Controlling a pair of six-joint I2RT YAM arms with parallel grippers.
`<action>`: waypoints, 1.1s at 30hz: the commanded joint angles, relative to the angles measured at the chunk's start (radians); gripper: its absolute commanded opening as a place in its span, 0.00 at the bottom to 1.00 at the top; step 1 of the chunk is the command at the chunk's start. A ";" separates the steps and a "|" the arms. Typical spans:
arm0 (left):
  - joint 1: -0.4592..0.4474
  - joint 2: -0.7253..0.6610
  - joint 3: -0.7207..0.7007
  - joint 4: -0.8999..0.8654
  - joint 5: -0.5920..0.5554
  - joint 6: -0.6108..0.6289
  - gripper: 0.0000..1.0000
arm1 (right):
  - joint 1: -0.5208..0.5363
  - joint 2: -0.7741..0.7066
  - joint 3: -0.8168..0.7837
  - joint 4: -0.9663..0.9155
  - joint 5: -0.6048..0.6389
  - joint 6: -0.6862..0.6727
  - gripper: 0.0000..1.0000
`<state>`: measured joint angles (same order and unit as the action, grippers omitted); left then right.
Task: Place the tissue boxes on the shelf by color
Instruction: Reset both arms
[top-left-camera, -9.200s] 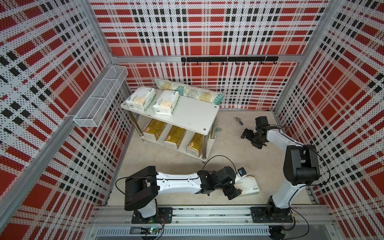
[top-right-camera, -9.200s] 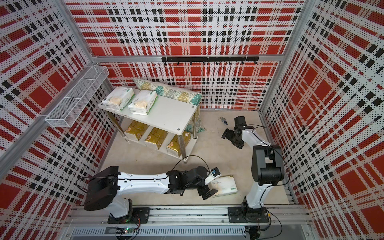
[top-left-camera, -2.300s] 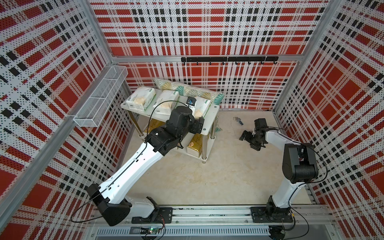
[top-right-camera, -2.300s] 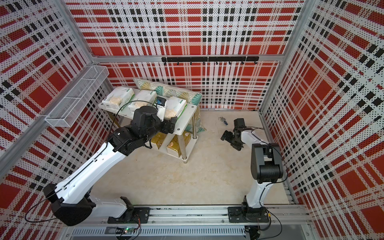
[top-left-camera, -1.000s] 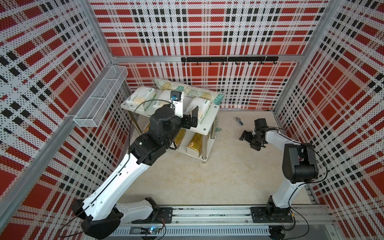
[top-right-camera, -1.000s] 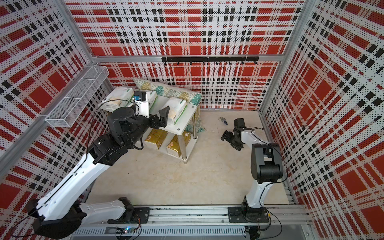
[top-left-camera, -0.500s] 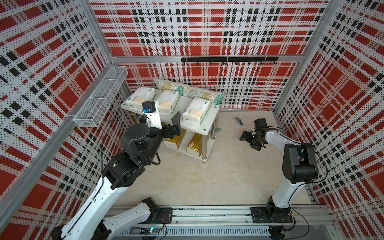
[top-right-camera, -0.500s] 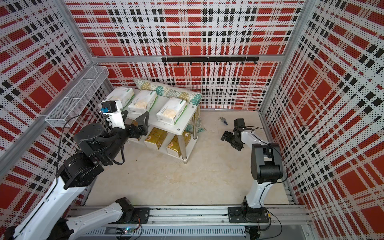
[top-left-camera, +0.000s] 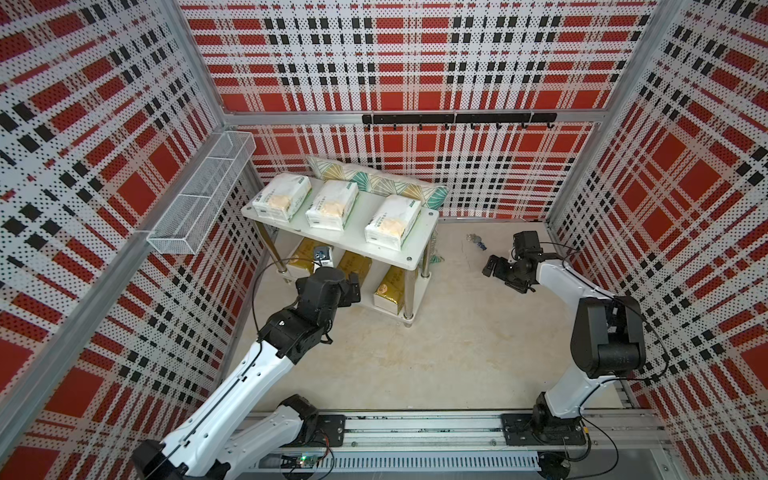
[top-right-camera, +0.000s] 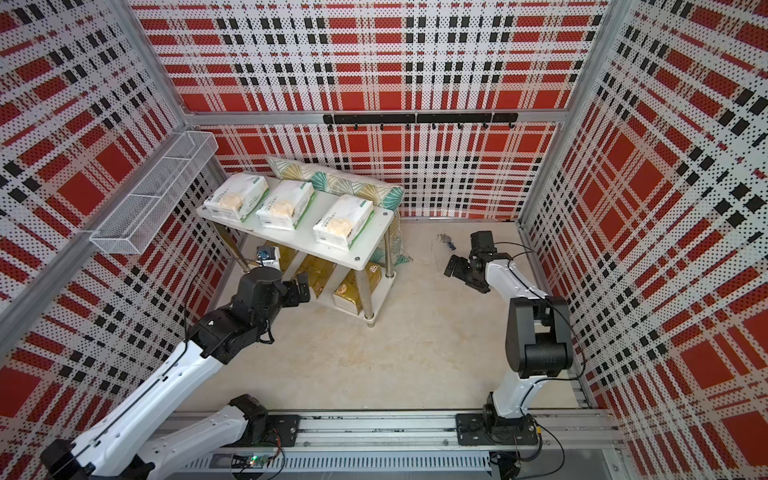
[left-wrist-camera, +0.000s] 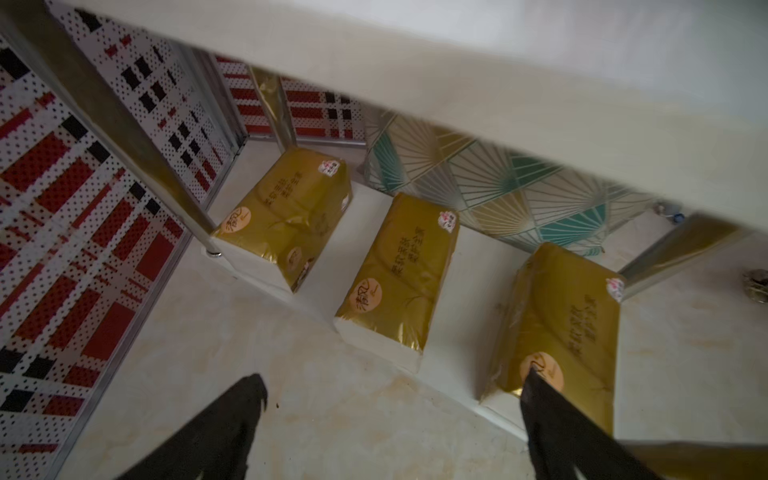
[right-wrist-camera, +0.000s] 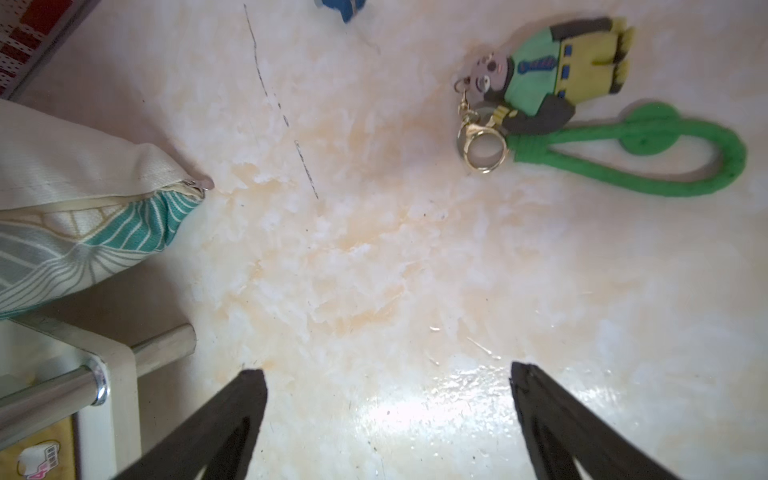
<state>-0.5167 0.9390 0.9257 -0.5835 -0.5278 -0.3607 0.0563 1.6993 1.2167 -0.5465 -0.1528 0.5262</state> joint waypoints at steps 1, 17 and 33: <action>0.043 -0.011 -0.061 0.134 0.006 -0.070 0.99 | 0.033 -0.065 0.000 0.023 0.056 -0.046 1.00; 0.262 0.153 -0.476 0.976 -0.185 0.109 0.99 | 0.087 -0.356 -0.451 0.693 0.502 -0.299 1.00; 0.387 0.392 -0.740 1.732 -0.009 0.279 1.00 | 0.079 -0.310 -0.880 1.424 0.600 -0.476 1.00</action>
<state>-0.1497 1.2926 0.1905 0.9039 -0.6220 -0.1341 0.1406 1.3777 0.3687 0.6540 0.4328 0.0982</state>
